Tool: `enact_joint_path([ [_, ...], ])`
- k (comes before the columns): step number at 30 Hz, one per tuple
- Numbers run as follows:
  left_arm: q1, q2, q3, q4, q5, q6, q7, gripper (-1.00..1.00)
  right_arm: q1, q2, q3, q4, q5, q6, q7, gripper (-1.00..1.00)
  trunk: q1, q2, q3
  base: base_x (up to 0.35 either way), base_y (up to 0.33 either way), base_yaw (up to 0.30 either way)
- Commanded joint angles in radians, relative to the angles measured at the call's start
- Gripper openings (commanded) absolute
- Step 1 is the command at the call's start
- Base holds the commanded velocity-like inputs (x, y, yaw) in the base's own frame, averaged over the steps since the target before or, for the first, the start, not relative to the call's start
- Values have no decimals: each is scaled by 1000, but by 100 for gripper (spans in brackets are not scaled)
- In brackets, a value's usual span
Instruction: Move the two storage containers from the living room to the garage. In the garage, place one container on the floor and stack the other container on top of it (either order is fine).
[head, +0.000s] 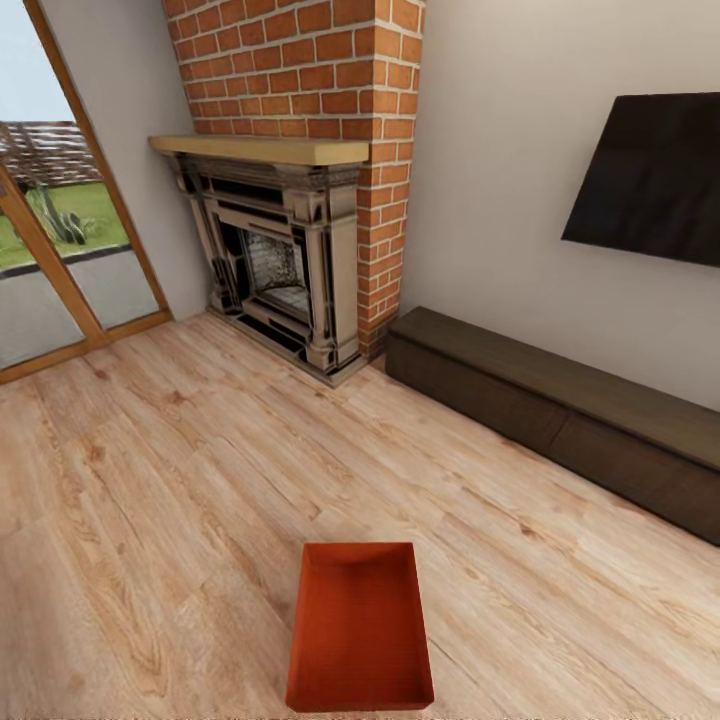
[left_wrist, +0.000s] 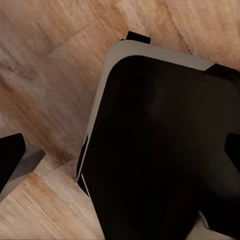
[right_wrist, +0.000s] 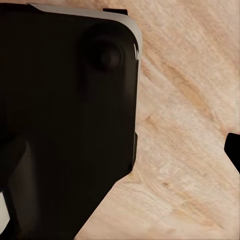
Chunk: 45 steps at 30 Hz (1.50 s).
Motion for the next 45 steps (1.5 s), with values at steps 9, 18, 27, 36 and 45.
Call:
enact_joint_path([
  [9,0,0,-9,0,8,-3,1,100,-1,1,8,3,-6,-4,-1,100,0,-1,-15,0,0,0],
  [18,0,0,-9,0,8,-3,1,100,-1,0,8,3,-7,-4,-1,100,0,-1,-30,0,0,0],
  [27,0,-1,-9,0,8,-3,1,100,-1,1,8,3,-7,-4,-1,100,0,-1,-44,0,0,0],
  [36,0,8,-2,2,12,0,2,100,-1,1,8,3,-7,-5,-1,100,0,-1,-59,0,0,0],
  [45,0,0,-4,2,10,-4,3,100,-1,1,8,3,-8,-5,-1,100,0,-1,-73,0,0,0],
])
